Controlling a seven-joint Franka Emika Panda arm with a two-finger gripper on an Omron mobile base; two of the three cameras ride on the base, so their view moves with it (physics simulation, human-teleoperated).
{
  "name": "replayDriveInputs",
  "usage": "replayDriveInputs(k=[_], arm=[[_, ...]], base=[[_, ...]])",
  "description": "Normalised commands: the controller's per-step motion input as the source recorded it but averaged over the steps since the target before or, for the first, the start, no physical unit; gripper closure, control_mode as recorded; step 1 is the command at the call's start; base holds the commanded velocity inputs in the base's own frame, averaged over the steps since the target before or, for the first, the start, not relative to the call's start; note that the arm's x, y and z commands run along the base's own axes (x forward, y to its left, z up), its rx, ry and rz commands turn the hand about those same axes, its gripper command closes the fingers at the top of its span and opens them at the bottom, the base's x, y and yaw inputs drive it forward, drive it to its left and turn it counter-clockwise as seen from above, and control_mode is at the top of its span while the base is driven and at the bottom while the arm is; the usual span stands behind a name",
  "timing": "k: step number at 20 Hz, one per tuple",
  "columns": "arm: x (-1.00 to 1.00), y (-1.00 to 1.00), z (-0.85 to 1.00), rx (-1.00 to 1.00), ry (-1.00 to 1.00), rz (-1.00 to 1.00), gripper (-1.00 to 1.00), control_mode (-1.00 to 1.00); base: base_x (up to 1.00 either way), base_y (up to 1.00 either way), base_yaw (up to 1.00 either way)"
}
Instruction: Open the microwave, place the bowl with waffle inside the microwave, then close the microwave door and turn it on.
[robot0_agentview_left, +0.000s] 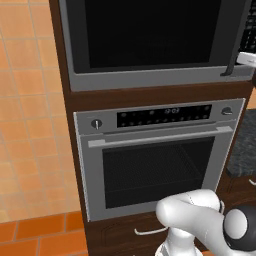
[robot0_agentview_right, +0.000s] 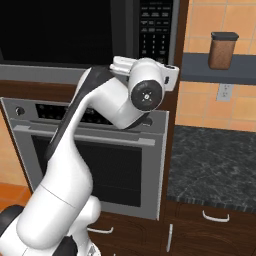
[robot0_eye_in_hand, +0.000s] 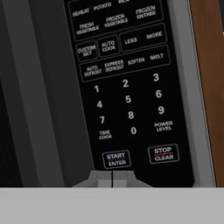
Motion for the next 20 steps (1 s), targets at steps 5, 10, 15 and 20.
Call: replayDriveInputs(k=[5, 10, 15, 20], arm=[[0.06, 0.0, -0.05, 0.0, 0.0, 0.07, 1.0, -1.0], [0.16, 0.0, 0.0, 0.0, 0.0, 0.05, 1.0, -1.0], [0.1, 0.0, 0.0, 0.0, -0.02, 0.06, 1.0, -1.0], [0.14, 0.0, 0.0, 0.0, -0.03, 0.05, 1.0, -1.0]], base=[[0.0, 0.0, 0.0], [0.0, 0.0, 0.0], [0.0, 0.0, 0.0], [0.0, 0.0, 0.0]])
